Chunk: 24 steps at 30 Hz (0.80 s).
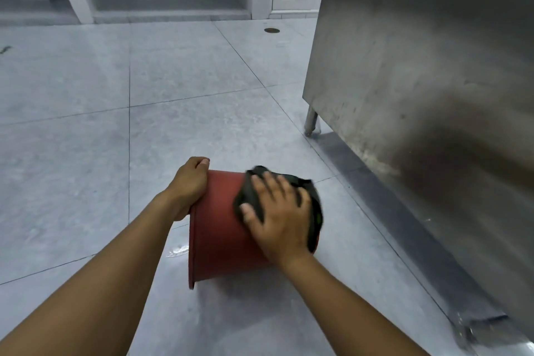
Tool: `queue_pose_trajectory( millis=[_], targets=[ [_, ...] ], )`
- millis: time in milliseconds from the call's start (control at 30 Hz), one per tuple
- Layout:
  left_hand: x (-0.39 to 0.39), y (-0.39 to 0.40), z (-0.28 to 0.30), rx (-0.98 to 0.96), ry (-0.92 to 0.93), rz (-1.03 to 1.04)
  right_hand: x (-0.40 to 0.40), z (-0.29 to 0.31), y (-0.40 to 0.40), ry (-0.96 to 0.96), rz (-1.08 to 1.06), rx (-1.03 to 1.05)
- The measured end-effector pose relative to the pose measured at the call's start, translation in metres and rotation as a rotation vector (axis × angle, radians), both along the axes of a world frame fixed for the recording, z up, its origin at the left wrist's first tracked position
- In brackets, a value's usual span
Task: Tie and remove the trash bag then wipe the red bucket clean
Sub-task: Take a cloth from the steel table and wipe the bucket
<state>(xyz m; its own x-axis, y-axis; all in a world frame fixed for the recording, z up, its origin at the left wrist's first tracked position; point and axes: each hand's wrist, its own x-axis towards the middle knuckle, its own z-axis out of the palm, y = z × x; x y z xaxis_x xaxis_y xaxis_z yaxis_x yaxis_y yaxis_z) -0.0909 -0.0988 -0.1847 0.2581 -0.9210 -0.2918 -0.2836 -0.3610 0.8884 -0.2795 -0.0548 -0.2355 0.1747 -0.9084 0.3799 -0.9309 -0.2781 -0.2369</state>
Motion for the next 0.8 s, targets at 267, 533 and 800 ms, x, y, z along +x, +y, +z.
queue_pose_trajectory(
  millis=[267, 533, 800],
  targets=[
    [0.003, -0.010, -0.003, 0.029, -0.046, 0.025, 0.014, -0.020, 0.035, -0.139, -0.036, -0.055],
    [-0.007, 0.012, 0.004, -0.035, 0.317, -0.045, 0.068, 0.008, 0.005, -0.093, 0.113, -0.059],
    [-0.025, 0.037, -0.013, -0.309, -0.138, -0.122, 0.005, 0.019, -0.073, -0.353, -0.551, 0.332]
  ],
)
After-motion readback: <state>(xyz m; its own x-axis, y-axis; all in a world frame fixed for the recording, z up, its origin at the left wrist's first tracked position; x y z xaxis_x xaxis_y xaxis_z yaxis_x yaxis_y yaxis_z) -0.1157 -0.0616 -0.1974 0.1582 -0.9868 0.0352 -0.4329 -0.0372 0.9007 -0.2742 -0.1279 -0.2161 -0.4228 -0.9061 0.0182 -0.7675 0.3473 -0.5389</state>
